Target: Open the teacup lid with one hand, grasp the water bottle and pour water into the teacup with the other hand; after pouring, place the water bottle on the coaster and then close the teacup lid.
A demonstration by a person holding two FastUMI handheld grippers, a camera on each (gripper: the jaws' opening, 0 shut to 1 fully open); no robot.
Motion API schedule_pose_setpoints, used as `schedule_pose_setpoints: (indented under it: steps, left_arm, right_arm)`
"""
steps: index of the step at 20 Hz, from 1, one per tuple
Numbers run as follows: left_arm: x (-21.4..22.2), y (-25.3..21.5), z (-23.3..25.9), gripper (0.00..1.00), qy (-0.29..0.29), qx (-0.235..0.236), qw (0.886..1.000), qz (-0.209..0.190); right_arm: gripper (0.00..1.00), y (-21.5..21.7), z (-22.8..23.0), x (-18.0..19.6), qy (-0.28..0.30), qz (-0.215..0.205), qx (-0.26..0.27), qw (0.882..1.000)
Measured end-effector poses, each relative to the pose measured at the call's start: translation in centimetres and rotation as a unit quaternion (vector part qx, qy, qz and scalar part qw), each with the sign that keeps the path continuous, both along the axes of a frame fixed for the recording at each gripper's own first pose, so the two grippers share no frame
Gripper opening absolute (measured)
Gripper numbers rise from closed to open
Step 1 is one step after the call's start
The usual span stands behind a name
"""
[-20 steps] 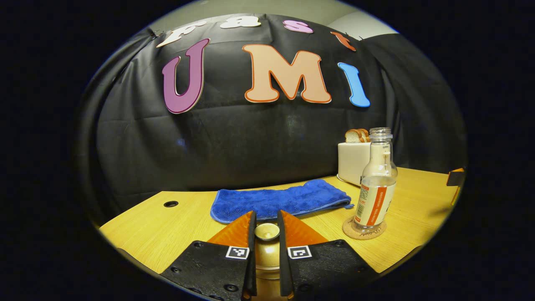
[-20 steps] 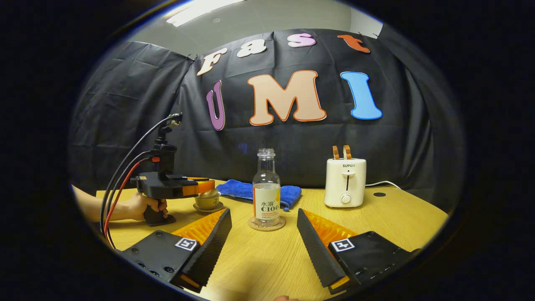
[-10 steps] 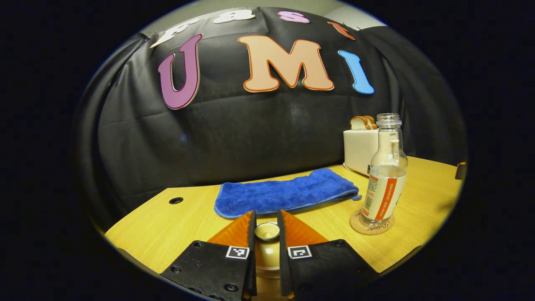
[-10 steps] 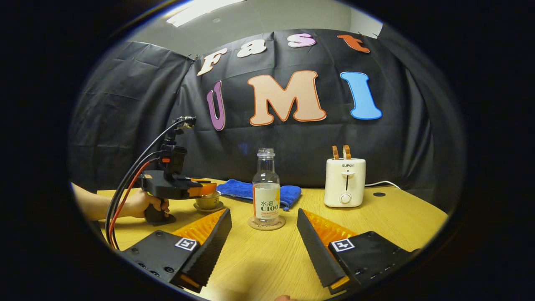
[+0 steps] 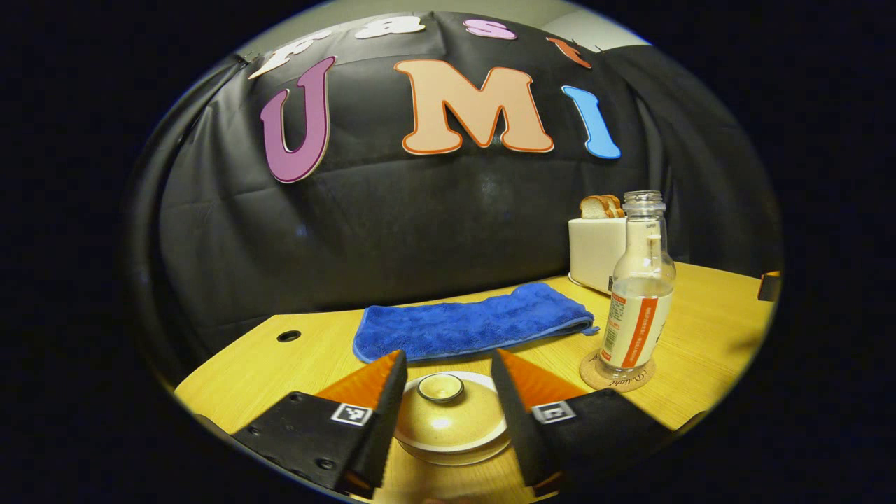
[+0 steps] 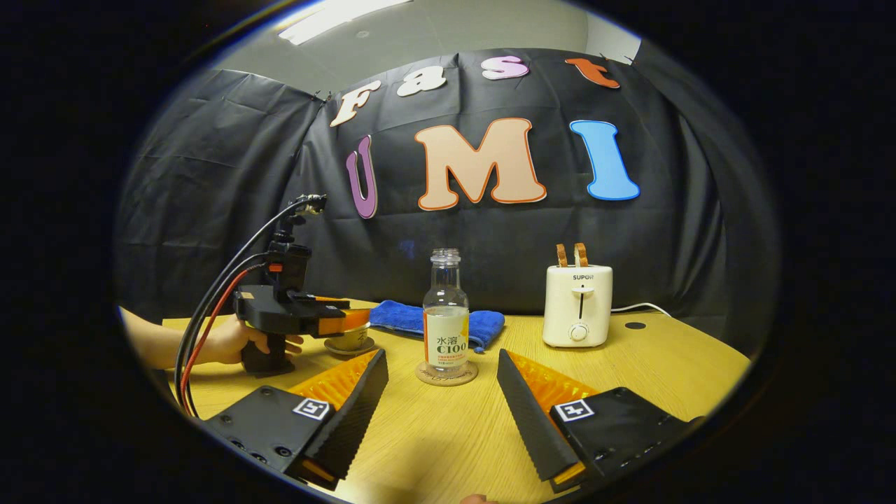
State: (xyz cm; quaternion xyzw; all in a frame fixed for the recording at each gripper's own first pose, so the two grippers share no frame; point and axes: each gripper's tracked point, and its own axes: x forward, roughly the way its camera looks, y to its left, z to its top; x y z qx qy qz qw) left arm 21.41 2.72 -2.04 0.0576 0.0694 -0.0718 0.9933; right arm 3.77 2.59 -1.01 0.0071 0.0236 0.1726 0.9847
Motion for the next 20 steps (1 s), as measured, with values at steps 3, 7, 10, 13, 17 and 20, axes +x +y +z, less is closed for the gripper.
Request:
schedule_pose_setpoints:
  steps: [3,7,10,13,17,20]
  left_arm:
    - [-0.4,1.0,0.5,0.87,-0.015,-0.012,1.0,0.023]
    - [-2.3,2.2,1.7,0.97,-0.056,-0.066,0.995,0.047]
    - [-5.5,1.9,1.7,0.99,-0.052,-0.063,0.996,0.039]
    - [-9.6,2.0,2.2,0.97,-0.06,-0.061,0.996,0.04]
    - [-15.3,2.5,2.5,0.97,-0.063,-0.061,0.995,0.047]
    - [-18.1,2.8,2.4,1.0,-0.061,-0.06,0.995,0.058]
  right_arm:
    - [1.0,0.0,0.0,0.1,0.0,-0.002,-0.001,1.0]
    - [0.94,-0.9,0.1,0.3,-0.001,-0.024,-0.002,1.0]
    - [0.94,-1.6,0.1,0.5,-0.003,-0.049,-0.003,0.999]
    - [0.94,-1.9,0.2,0.3,-0.005,-0.063,-0.002,0.998]
    - [0.94,-1.8,0.2,-0.4,-0.005,-0.071,-0.003,0.997]
    - [0.94,-1.7,0.2,-1.2,-0.005,-0.08,-0.003,0.997]
